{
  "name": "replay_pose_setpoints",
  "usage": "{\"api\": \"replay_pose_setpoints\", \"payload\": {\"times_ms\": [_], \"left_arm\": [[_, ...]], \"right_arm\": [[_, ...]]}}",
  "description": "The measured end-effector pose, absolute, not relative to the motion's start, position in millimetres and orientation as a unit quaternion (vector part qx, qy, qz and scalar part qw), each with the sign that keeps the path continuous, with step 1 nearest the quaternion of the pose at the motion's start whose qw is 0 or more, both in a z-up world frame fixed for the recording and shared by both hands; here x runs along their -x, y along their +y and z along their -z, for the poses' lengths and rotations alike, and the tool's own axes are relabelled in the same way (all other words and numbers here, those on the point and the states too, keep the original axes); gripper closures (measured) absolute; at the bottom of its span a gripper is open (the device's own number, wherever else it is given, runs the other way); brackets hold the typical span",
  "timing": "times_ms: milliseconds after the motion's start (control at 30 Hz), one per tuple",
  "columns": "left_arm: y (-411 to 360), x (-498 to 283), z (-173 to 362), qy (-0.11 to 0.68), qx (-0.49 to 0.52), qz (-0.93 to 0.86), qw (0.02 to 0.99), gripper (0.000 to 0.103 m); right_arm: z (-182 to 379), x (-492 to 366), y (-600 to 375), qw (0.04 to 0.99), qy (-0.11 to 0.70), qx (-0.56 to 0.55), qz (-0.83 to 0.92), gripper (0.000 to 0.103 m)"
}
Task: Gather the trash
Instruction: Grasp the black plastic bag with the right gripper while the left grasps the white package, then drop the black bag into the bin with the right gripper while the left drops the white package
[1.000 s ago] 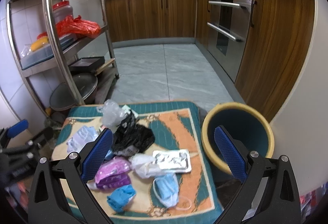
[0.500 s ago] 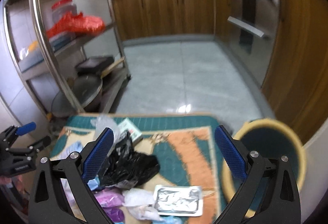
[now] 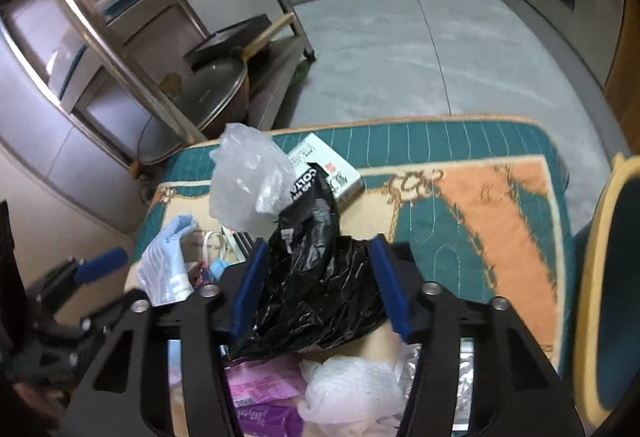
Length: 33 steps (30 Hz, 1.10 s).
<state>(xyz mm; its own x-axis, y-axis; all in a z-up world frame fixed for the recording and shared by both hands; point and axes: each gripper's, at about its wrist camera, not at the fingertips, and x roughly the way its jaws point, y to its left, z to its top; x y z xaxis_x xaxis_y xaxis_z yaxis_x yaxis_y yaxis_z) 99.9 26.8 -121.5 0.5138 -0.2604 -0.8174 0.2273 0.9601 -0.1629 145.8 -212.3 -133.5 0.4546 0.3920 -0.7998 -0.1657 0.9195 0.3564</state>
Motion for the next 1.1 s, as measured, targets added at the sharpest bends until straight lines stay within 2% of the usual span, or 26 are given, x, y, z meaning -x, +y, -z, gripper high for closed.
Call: {"api": "replay_pose_setpoints", "payload": {"times_ms": [133,200,300,333,600,767,800,867,933,1000,1100], "left_arm": [[6.9,-90.7,122.2,0.472,-0.004,0.165,0.866,0.029],[-7.0,-84.7,128.8,0.476,-0.037,0.180,0.860,0.029],[-19.1,-78.1,136.0,0.484,-0.068,0.189,0.852,0.029],[-21.7,-75.8,137.0,0.484,-0.078,0.190,0.851,0.029],[-22.1,-50.9,135.7,0.489,-0.125,0.206,0.839,0.029],[-29.7,-42.3,157.0,0.487,-0.212,0.179,0.828,0.032],[-31.7,-41.5,159.4,0.487,-0.223,0.174,0.826,0.037],[-32.7,-42.0,163.0,0.486,-0.240,0.164,0.824,0.039],[-32.3,-44.7,161.8,0.481,-0.248,0.159,0.826,0.051],[-31.7,-46.3,155.4,0.475,-0.248,0.157,0.830,0.058],[-28.4,-48.5,145.7,0.469,-0.235,0.159,0.836,0.062]], "right_arm": [[138.0,-144.6,-207.3,0.843,0.502,-0.094,-0.168,0.056],[140.6,-145.4,-205.6,0.841,0.505,-0.088,-0.171,0.069],[142.3,-144.5,-207.5,0.836,0.513,-0.090,-0.173,0.081],[141.3,-143.9,-210.2,0.835,0.514,-0.094,-0.172,0.082],[116.8,-130.4,-228.0,0.848,0.499,-0.087,-0.157,0.085],[97.7,-126.3,-234.0,0.856,0.486,-0.094,-0.151,0.085],[91.8,-124.1,-233.5,0.859,0.480,-0.092,-0.153,0.085],[80.4,-117.6,-233.5,0.865,0.468,-0.085,-0.157,0.085],[71.2,-110.1,-236.1,0.870,0.459,-0.084,-0.157,0.085],[60.0,-101.5,-240.4,0.874,0.453,-0.088,-0.150,0.085],[44.0,-87.5,-249.9,0.879,0.443,-0.106,-0.141,0.085]]}}
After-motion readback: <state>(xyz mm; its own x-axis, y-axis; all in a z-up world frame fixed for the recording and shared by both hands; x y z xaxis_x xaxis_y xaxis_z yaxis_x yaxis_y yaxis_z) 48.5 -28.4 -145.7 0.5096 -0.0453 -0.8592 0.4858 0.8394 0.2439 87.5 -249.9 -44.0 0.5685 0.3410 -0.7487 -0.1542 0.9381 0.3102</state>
